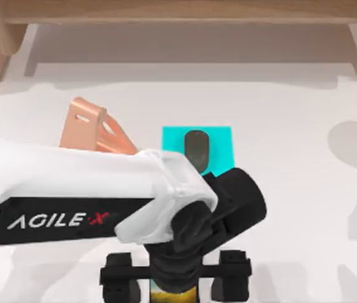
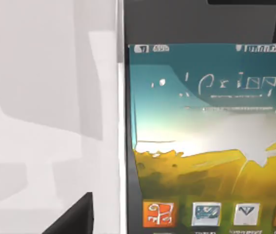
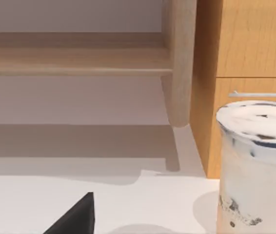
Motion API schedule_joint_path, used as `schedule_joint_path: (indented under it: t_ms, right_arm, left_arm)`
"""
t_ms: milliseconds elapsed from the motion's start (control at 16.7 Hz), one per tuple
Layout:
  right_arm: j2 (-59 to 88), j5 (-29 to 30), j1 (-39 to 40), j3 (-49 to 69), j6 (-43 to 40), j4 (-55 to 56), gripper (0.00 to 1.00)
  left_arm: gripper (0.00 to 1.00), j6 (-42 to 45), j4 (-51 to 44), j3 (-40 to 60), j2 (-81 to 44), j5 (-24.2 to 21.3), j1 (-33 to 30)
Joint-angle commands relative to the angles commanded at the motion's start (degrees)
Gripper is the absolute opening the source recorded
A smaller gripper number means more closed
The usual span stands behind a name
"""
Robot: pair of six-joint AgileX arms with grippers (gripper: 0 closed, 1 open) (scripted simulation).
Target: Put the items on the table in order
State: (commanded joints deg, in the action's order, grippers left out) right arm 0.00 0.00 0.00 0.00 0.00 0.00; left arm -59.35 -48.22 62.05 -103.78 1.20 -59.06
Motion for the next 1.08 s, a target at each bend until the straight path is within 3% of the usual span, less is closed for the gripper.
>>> schedule_joint_path:
  t_ms: [240, 540, 1080]
  right_arm:
    - [0.0, 0.0, 0.0, 0.0, 0.0, 0.0, 1.0]
    - [0.0, 0.0, 0.0, 0.0, 0.0, 0.0, 1.0]
    - [0.0, 0.0, 0.0, 0.0, 0.0, 0.0, 1.0]
  left_arm:
    - [1.0, 0.1, 7.4, -3.8, -3.2, 0.0, 0.1]
    - [1.0, 0.1, 8.1, -4.4, -3.8, 0.0, 0.1]
    - [0.32, 0.1, 8.1, -4.4, -3.8, 0.0, 0.1]
